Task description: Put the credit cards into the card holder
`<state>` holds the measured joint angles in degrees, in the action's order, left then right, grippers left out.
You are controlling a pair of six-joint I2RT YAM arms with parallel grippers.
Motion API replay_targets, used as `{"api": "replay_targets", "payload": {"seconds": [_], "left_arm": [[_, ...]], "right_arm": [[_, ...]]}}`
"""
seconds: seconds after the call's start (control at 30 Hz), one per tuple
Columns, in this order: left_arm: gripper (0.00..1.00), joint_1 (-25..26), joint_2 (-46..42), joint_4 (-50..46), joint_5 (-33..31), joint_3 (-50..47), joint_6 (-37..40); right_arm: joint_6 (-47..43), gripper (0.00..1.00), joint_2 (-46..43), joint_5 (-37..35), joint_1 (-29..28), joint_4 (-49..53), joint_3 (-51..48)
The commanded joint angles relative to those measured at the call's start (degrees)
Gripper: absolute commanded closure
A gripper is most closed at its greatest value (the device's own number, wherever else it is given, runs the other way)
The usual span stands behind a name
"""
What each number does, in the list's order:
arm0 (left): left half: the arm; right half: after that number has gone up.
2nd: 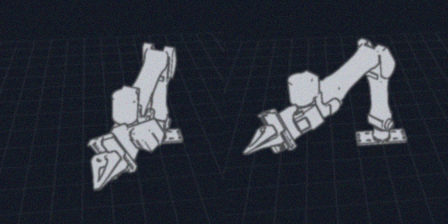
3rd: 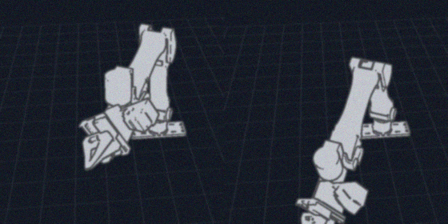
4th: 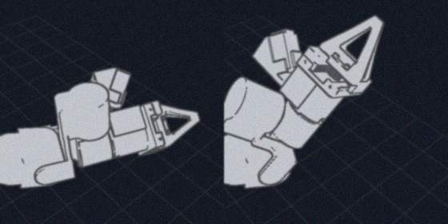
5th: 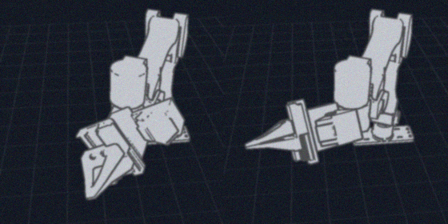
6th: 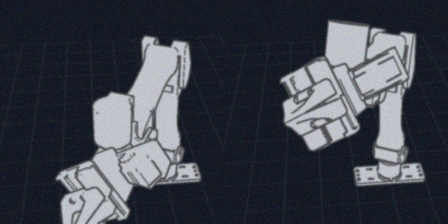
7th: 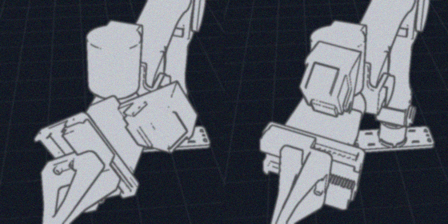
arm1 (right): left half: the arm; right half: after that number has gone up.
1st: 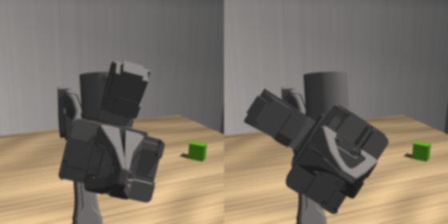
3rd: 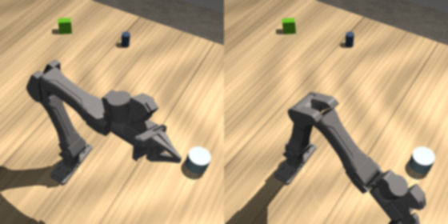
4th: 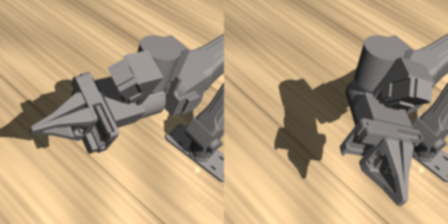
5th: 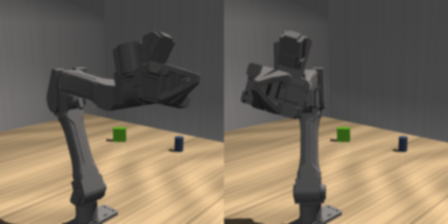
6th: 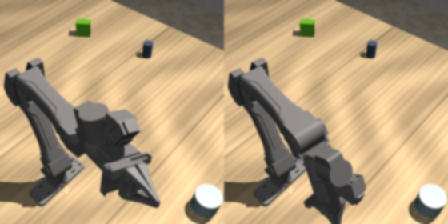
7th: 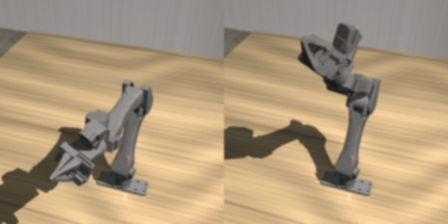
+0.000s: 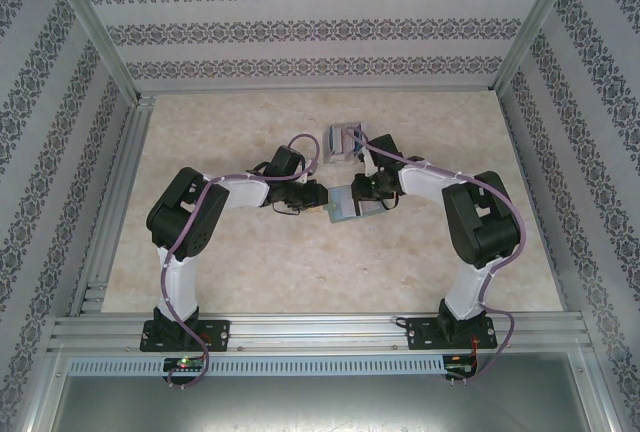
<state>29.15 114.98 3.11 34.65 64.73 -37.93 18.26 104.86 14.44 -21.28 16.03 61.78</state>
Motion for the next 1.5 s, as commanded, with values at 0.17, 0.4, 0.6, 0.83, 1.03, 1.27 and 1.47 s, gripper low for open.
{"api": "replay_targets", "payload": {"seconds": [0.17, 0.4, 0.6, 0.83, 1.03, 1.27, 1.47], "left_arm": [[0.75, 1.07, 1.61, -0.81, 0.43, -0.54, 0.08], [0.75, 1.00, 0.96, -1.14, 0.18, -1.07, 0.40], [0.76, 1.08, 0.78, -0.78, -0.03, -1.70, 0.16], [0.79, 1.05, 0.86, 0.10, -0.03, -2.72, -0.38], [0.80, 1.11, 0.78, 1.85, 0.15, -3.83, -1.88], [0.80, 1.18, -0.16, -0.28, -0.98, -3.47, -0.39], [0.80, 1.16, -1.40, -1.52, -2.19, -2.85, -0.06]], "right_arm": [[1.79, 0.79, 1.46, 2.55, -2.56, -0.47, 4.06], [1.83, 0.79, 1.84, 3.09, -3.64, 0.99, 5.17], [2.57, 0.79, -0.12, -1.24, -3.12, 1.95, 1.20], [5.54, 0.79, -1.73, 1.46, -3.41, -0.62, -2.68], [7.79, 0.79, -1.94, 4.26, -3.68, -3.49, -3.42], [8.59, 0.79, -2.32, 8.87, -3.10, -6.19, -4.03], [8.43, 0.76, -5.06, 10.56, -2.71, -5.54, -5.42]]}}
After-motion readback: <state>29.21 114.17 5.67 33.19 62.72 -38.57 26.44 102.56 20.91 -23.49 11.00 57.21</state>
